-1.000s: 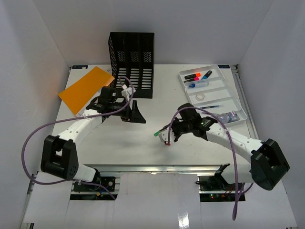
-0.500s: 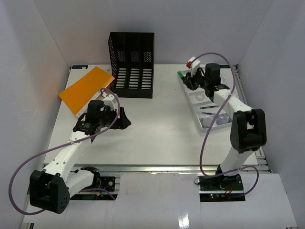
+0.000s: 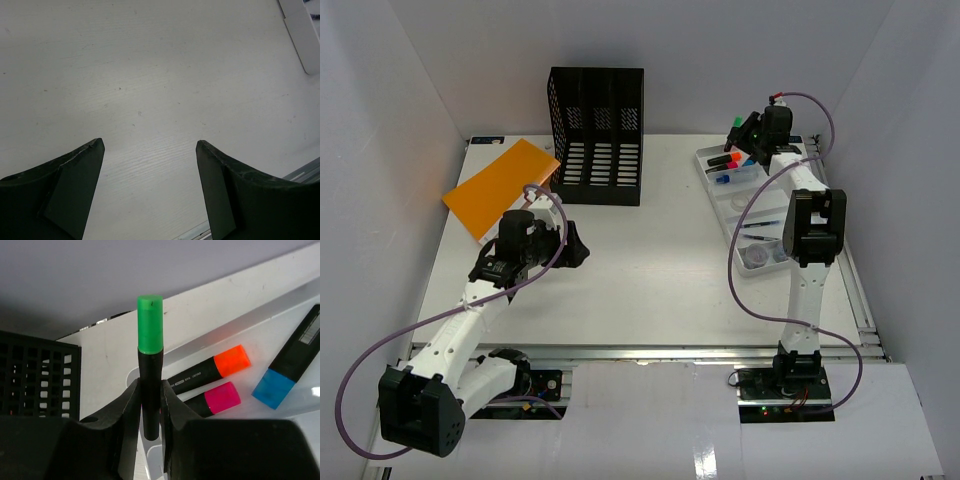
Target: Organize the desk
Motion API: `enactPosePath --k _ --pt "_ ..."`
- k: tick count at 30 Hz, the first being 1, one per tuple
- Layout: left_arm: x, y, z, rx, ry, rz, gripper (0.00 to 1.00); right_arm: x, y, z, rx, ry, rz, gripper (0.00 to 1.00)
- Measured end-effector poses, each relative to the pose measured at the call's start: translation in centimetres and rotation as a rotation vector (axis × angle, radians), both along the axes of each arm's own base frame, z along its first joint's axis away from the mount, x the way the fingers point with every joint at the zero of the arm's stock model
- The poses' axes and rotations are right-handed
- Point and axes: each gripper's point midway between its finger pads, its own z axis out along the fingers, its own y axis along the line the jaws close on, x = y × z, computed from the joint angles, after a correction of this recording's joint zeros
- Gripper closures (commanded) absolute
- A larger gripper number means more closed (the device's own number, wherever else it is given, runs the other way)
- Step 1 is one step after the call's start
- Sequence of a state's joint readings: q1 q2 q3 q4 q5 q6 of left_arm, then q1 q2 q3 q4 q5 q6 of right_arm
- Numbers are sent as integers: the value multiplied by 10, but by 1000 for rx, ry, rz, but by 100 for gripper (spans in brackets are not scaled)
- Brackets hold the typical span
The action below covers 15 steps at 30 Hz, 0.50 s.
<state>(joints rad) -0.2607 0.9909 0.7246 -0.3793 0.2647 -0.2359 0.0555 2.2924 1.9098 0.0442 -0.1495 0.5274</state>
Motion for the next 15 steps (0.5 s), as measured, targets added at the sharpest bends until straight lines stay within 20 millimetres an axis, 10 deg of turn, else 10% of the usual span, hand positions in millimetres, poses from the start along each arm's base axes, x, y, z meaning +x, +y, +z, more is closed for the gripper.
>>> enactPosePath --k 8,15 --pt "4 3 2 6 -17 16 15 6 -11 -63 140 172 -102 90" --pt "4 3 1 8 -18 18 14 5 -16 -85 161 226 -137 44"
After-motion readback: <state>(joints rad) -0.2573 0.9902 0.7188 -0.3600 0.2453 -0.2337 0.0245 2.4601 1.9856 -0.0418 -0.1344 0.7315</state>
